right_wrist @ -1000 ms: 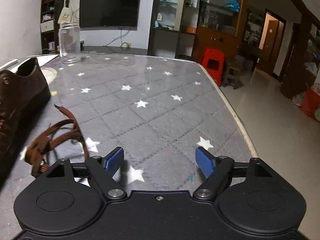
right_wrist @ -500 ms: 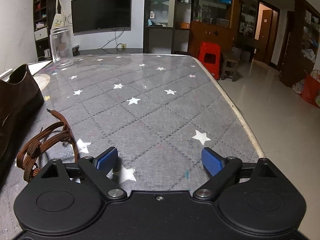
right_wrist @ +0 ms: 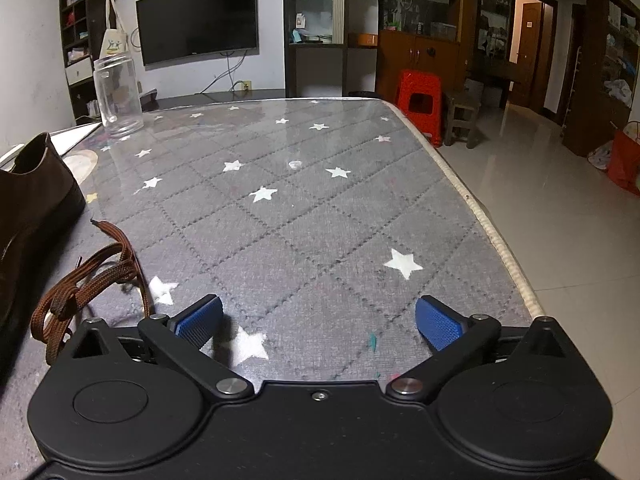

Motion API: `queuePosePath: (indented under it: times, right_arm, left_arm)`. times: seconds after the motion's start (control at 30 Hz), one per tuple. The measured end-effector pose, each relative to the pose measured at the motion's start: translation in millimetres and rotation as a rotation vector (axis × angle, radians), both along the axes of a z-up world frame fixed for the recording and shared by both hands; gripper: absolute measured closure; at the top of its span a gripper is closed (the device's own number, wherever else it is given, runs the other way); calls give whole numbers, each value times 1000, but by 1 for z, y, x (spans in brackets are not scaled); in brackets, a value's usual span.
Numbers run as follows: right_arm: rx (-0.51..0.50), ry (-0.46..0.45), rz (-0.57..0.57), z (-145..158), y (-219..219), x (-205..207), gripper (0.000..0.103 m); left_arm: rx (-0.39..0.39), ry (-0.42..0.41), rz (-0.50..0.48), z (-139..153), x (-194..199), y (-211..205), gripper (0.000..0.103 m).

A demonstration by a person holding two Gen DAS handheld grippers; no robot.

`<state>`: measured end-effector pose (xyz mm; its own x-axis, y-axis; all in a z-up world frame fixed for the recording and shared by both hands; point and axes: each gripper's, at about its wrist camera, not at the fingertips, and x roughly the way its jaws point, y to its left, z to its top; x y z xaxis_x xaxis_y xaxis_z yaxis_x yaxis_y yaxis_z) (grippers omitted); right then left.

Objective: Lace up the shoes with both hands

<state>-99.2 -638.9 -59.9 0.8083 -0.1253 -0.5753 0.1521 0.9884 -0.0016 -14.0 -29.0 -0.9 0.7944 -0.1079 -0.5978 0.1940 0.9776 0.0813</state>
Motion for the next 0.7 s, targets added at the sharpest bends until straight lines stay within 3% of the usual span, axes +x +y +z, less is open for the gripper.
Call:
queuePosePath:
  times: [0.33,0.7]
  right_arm:
    - [-1,0,0,0,-1,0,0]
    - [7,0,3,0,-15,-1,0]
  left_arm:
    - [-11,25,-10,-3,3,0,1]
    - [-16,30,-16,-5,6,-1,0]
